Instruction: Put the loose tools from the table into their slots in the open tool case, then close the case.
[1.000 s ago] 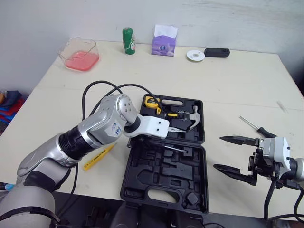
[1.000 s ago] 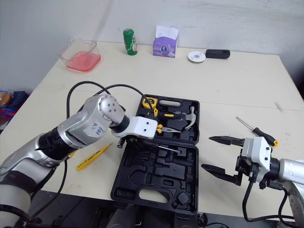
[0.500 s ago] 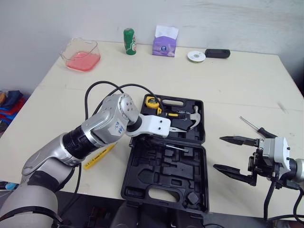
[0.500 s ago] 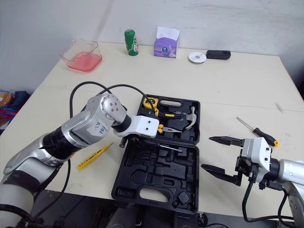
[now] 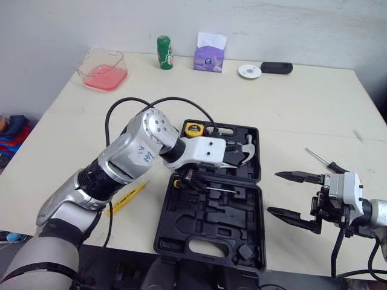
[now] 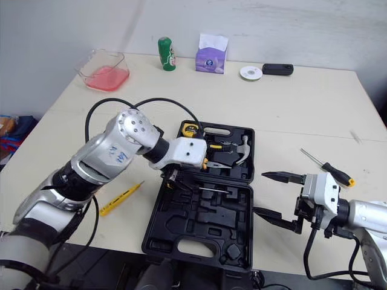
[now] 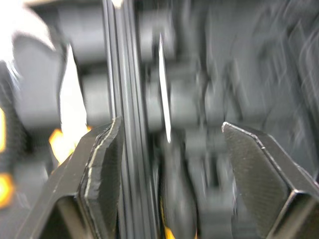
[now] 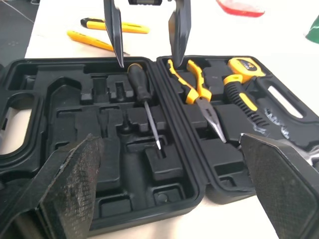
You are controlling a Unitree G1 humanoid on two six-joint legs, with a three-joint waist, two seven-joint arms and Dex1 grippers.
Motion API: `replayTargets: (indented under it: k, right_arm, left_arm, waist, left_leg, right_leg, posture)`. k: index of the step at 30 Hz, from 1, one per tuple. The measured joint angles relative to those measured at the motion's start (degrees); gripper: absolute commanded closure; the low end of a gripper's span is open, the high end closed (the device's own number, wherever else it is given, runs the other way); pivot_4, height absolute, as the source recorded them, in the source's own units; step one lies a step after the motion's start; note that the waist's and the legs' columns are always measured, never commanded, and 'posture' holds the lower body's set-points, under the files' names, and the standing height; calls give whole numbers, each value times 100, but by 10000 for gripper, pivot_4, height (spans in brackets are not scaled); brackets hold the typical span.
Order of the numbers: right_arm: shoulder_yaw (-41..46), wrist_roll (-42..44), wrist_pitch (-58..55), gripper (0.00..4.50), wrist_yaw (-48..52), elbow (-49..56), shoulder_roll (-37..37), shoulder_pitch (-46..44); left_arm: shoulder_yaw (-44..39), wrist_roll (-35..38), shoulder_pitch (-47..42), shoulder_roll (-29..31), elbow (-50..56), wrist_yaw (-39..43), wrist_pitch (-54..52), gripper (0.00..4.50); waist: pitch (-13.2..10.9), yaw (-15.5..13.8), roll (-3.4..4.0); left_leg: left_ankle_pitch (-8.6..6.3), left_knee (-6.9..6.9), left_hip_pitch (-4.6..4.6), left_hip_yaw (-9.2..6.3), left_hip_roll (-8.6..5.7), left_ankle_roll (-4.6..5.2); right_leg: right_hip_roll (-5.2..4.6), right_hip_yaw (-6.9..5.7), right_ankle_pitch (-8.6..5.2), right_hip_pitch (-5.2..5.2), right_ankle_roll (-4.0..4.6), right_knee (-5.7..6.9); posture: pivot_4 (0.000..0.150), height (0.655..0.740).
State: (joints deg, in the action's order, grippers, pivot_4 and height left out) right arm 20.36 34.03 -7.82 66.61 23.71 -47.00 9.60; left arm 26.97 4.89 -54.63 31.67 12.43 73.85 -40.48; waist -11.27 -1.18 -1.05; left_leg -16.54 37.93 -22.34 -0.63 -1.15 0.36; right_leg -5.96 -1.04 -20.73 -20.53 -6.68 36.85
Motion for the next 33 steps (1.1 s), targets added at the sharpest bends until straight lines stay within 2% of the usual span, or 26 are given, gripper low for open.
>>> replayTargets:
  k: [1,4,10,14,19,27,33]
  right_arm:
    - [0,0,-2,0,-11,3,0,5]
    - [0,0,-5,0,-47,10,0,24]
    - [0,-1,-5,0,-95,19,0,39]
    - [0,0,-4,0,-98,20,0,43]
    - [1,0,-4,0,-120,20,0,49]
    - [1,0,-7,0,-192,24,3,148]
    - [1,0,-8,0,-269,94,9,203]
  left_arm:
    - [-293,198,253,-44,-91,-55,272,11228]
    - [-901,568,777,-34,-384,-119,755,18716]
    - [-1779,1063,1538,-183,-697,-469,1279,44525]
    - [-1774,1019,2094,-226,-846,-827,1523,44817]
    - [-1511,939,2596,-557,-848,-1258,1571,44817]
    - [-1268,667,2514,-718,-1213,-1632,1770,44817]
    - [-1168,633,2442,-670,-1323,-1491,1813,44817]
  waist:
    - [0,8,0]
    - [0,12,0]
    - [0,-14,0]
    - [0,-17,1]
    - [0,-18,0]
    - [0,-11,1]
    - [1,-13,1]
  left_leg:
    - [1,0,1,0,0,-1]
    - [2,2,3,-1,2,-4]
    - [0,3,1,-2,-1,-2]
    - [-3,3,1,-3,-3,-3]
    - [-3,3,2,-3,-3,-3]
    - [-4,2,4,-2,-2,-6]
    - [-4,3,5,-1,-2,-7]
  right_leg:
    - [2,-1,0,0,0,1]
    - [4,-4,1,1,1,5]
    - [-2,-6,1,3,-1,0]
    - [-2,-10,2,5,-2,-4]
    - [-4,-9,3,6,-4,-3]
    - [4,-10,3,6,-3,-2]
    - [1,-10,3,6,-4,-2]
  posture:
    - [1500,7400]
    - [1500,7400]
    - [1500,7400]
    - [1500,7400]
    - [1500,7400]
    - [1500,7400]
    - [1500,7400]
